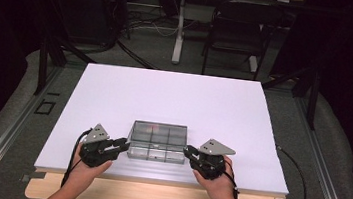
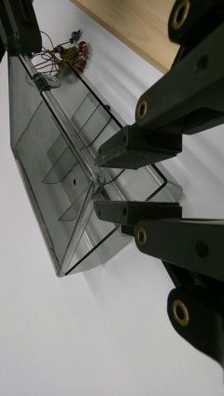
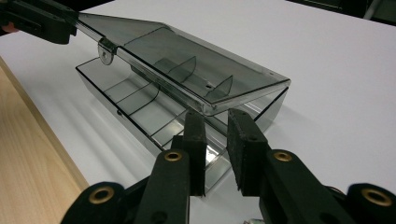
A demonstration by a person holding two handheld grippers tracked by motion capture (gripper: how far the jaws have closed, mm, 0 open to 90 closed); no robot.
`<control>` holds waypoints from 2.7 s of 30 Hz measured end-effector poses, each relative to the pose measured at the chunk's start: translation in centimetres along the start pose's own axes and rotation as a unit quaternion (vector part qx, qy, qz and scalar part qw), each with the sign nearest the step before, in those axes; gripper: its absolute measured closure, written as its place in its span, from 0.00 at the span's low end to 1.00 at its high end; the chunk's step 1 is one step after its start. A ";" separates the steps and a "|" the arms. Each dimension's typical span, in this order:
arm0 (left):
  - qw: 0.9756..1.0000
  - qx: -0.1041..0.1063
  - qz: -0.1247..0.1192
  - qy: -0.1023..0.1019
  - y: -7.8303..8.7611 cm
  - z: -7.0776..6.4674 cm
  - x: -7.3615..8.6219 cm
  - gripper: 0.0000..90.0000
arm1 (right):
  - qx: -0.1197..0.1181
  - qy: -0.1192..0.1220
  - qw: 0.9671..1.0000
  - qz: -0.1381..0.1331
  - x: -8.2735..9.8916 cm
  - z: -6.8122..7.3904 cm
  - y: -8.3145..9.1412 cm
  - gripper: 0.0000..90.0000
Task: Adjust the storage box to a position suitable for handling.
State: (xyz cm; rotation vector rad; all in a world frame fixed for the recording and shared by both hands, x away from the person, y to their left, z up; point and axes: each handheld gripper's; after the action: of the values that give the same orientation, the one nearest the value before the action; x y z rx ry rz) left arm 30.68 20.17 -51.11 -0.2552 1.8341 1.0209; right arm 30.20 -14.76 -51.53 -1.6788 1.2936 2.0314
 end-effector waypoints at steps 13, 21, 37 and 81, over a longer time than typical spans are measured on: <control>1.000 0.009 0.000 0.013 -0.2 0.7 -1.4 0.80 | -0.006 -0.016 1.000 -0.011 -1.0 -0.7 0.0 0.87; 1.000 0.005 -0.006 0.011 -0.4 1.2 -2.4 0.80 | -0.003 -0.024 1.000 -0.016 -1.8 -1.3 -0.1 0.86; 1.000 -0.003 -0.004 0.003 -0.7 1.7 -4.3 0.80 | 0.000 -0.020 1.000 -0.005 -3.8 -2.3 -0.7 0.85; 0.998 -0.006 -0.038 0.056 -2.3 3.6 -8.1 0.77 | 0.015 -0.059 0.998 -0.020 -7.5 -4.9 -2.9 0.76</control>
State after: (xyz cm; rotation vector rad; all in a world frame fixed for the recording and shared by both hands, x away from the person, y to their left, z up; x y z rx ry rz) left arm 38.37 19.32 -46.24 -0.3933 1.9040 0.9824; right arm 37.91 -13.85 -46.21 -1.5341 1.2347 2.0452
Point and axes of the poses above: each handheld gripper's, and its own axes: y roughly backward along the jaws, x roughly out of its underside, z roughly to its left, and after that the axes turned 4 degrees about y, right-handed
